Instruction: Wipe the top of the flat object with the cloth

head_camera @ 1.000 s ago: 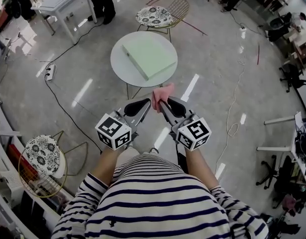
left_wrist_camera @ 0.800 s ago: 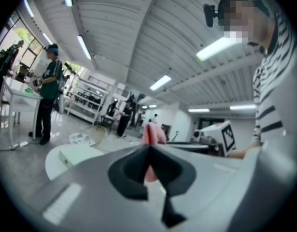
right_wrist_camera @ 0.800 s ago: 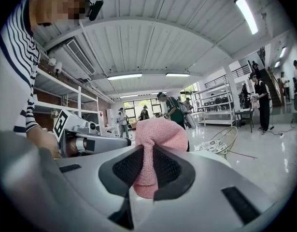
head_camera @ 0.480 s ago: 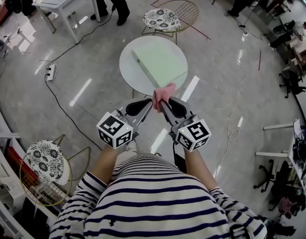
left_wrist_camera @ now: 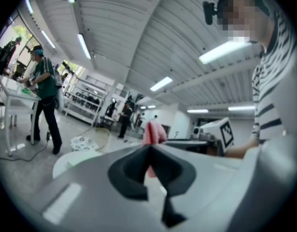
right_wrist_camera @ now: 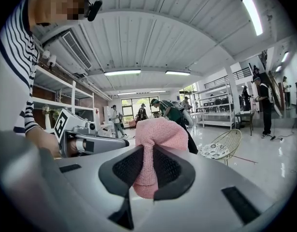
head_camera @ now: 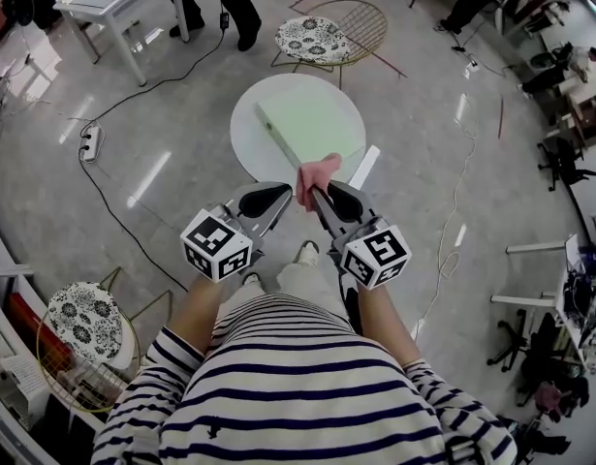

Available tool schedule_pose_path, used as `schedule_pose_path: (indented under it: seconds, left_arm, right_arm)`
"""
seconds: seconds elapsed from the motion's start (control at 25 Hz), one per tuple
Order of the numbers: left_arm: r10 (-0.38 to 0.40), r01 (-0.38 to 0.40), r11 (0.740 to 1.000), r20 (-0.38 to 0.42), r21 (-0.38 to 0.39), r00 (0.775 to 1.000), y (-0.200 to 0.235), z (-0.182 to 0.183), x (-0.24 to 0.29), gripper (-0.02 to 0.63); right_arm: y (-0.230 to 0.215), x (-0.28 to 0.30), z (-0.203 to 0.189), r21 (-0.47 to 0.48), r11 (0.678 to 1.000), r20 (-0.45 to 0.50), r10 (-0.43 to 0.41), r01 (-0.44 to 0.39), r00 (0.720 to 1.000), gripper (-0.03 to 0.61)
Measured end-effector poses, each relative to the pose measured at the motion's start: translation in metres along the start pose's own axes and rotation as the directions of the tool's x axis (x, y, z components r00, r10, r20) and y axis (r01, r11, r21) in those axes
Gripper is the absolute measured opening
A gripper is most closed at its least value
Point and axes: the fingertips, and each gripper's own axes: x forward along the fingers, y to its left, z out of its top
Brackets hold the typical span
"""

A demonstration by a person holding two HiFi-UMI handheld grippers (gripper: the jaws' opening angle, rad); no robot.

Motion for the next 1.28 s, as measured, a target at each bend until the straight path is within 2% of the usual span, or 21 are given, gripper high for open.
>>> schedule_pose_path:
  seconds: [0.4, 0.64, 0.8, 0.96, 1.28]
  left_arm:
    - [0.050, -0.050, 0.999, -0.003, -0.005, 0.999, 0.061, 0.011, 0.070, 0.006]
    - [0.136, -0.136, 0.991, -0.011, -0.013, 0.991, 0.112, 0.023, 0.122, 0.006]
    - [0.255, -0.255, 0.967, -0.021, -0.008, 0.967, 0.150, 0.028, 0.149, 0.006]
    - [0.328, -0.329, 0.944, -0.015, -0.013, 0.944, 0.181, 0.034, 0.170, 0.008]
    - [0.473, -0.473, 0.881, -0.018, 0.023, 0.881, 0.227, 0.031, 0.181, 0.008]
  right_arm:
    - [-0.084, 0.057, 0.012, -0.014, 0.997, -0.006, 0.071, -0.071, 0.997, 0.054]
    - [-0.140, 0.101, 0.018, -0.017, 0.988, -0.041, 0.153, -0.154, 0.987, 0.054]
    - [-0.172, 0.124, 0.021, -0.032, 0.977, -0.076, 0.210, -0.213, 0.975, 0.054]
    - [-0.197, 0.148, 0.020, -0.066, 0.958, -0.137, 0.269, -0.280, 0.953, 0.054]
    - [-0.223, 0.186, -0.010, -0.179, 0.888, -0.325, 0.352, -0.423, 0.878, 0.054]
